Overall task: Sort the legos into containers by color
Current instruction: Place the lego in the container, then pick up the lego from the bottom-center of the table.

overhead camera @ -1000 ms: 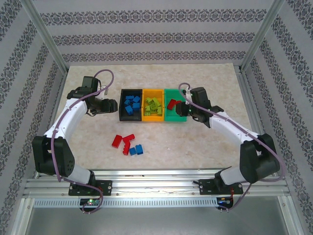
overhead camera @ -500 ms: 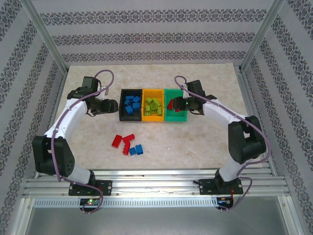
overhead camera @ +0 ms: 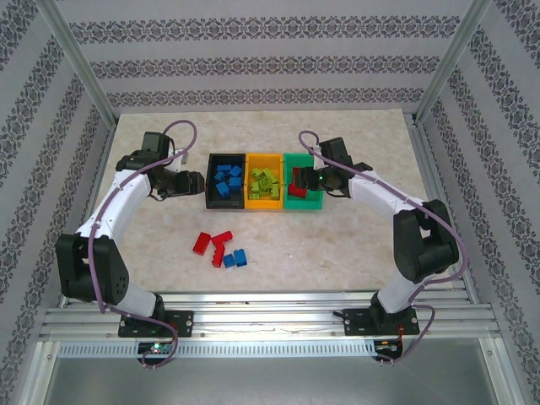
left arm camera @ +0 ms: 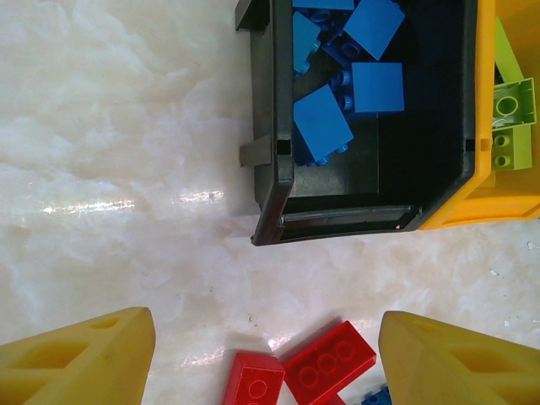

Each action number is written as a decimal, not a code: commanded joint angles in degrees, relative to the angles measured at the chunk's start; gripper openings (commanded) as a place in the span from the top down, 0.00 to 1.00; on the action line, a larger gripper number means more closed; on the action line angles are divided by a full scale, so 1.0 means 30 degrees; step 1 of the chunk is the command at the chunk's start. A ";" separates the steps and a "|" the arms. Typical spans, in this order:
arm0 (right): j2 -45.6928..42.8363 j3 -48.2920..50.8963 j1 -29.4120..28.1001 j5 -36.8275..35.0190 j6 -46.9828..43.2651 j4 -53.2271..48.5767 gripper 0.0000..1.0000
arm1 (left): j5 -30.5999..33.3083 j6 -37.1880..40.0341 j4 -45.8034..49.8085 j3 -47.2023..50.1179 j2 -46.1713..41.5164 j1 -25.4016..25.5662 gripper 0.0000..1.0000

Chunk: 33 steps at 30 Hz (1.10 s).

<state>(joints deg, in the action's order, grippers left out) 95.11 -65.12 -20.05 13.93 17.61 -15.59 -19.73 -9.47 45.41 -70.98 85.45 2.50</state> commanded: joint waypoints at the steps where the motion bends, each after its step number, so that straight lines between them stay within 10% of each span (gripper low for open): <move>1: -0.1045 0.0491 -0.0503 0.0504 -0.0531 0.0042 0.48 | -0.0341 -0.0210 -0.0562 0.0193 0.0181 -0.0219 0.29; 14: -0.2132 0.1491 -0.4797 0.1159 -0.2694 -0.0251 0.47 | -0.0284 -0.0229 -0.0601 0.0247 0.0281 -0.0219 0.29; 33: 0.6384 -0.5966 -1.1026 0.0737 -0.8245 -0.4389 0.32 | 0.0017 -0.0174 -0.0502 0.0223 0.0426 -0.0219 0.29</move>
<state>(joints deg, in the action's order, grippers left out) 112.77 -79.55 -52.27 18.83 -0.58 -23.53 -20.08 -9.47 44.42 -70.94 87.02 2.50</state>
